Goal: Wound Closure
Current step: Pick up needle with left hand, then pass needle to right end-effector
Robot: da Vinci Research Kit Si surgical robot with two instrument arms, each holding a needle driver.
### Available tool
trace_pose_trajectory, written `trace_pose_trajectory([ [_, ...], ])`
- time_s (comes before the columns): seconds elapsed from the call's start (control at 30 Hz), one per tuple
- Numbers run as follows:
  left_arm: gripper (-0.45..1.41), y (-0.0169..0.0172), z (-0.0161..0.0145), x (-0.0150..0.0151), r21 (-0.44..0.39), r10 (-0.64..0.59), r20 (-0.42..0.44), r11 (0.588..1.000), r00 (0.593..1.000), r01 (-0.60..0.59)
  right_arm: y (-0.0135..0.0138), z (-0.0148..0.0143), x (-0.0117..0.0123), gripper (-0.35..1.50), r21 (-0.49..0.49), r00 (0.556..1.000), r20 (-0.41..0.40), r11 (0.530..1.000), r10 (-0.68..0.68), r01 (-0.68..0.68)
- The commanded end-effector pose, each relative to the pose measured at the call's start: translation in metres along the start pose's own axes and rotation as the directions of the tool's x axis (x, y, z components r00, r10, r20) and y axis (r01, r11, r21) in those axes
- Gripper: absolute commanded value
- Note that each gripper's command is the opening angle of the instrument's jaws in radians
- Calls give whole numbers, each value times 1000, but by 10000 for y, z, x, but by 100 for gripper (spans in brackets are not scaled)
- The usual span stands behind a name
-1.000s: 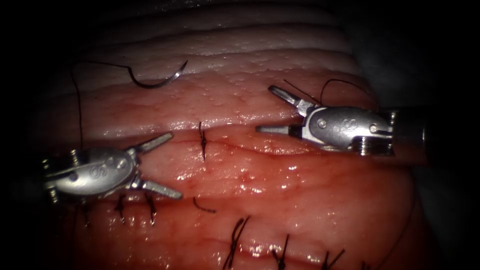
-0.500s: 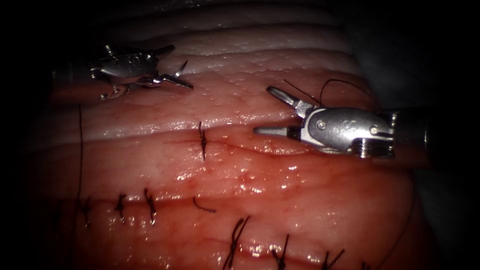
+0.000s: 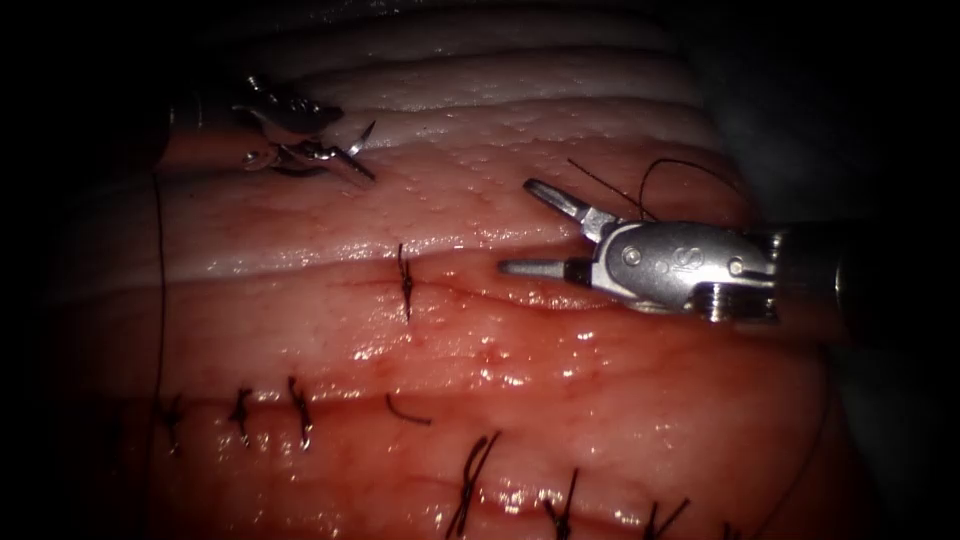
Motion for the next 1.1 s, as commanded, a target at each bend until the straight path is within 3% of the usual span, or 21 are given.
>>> trace_pose_trajectory([
  [0.03,58,-2,9,4,-9,2,1,1000,1000,-2,-1,9,0,140,0,1000,-2,1000,-1,1],
  [0.1,34,-5,14,5,-22,-2,0,1000,1000,2,-1,9,-1,140,0,1000,-2,1000,-1,1],
  [0.23,-45,-11,10,11,-38,-9,-3,999,1000,9,-1,9,-1,140,0,1000,-2,1000,-1,1],
  [0.43,-45,-5,-11,24,-25,105,-116,994,988,-109,0,7,-2,120,17,999,20,999,37,-37],
  [0.6,-45,23,-31,30,47,250,-196,968,948,-245,4,8,-5,111,64,991,33,989,132,-134],
  [0.63,-45,37,-35,33,53,314,-232,949,920,-311,7,7,-7,111,79,985,38,982,171,-173],
  [0.8,-45,77,-37,42,26,385,-338,916,858,-401,17,3,-18,109,130,958,41,949,283,-286],
  [0.97,-45,136,-44,57,34,482,-471,846,739,-531,28,-5,-29,104,195,918,50,897,394,-396],
  [1.03,-45,156,-49,59,58,540,-510,798,670,-599,31,-8,-32,98,213,894,57,869,445,-446],
  [1.07,-45,156,-49,59,58,540,-510,798,670,-599,31,-8,-32,98,213,894,57,869,445,-446],
  [1.1,-45,165,-52,59,69,565,-520,775,641,-628,33,-10,-33,91,224,878,61,851,475,-475],
])
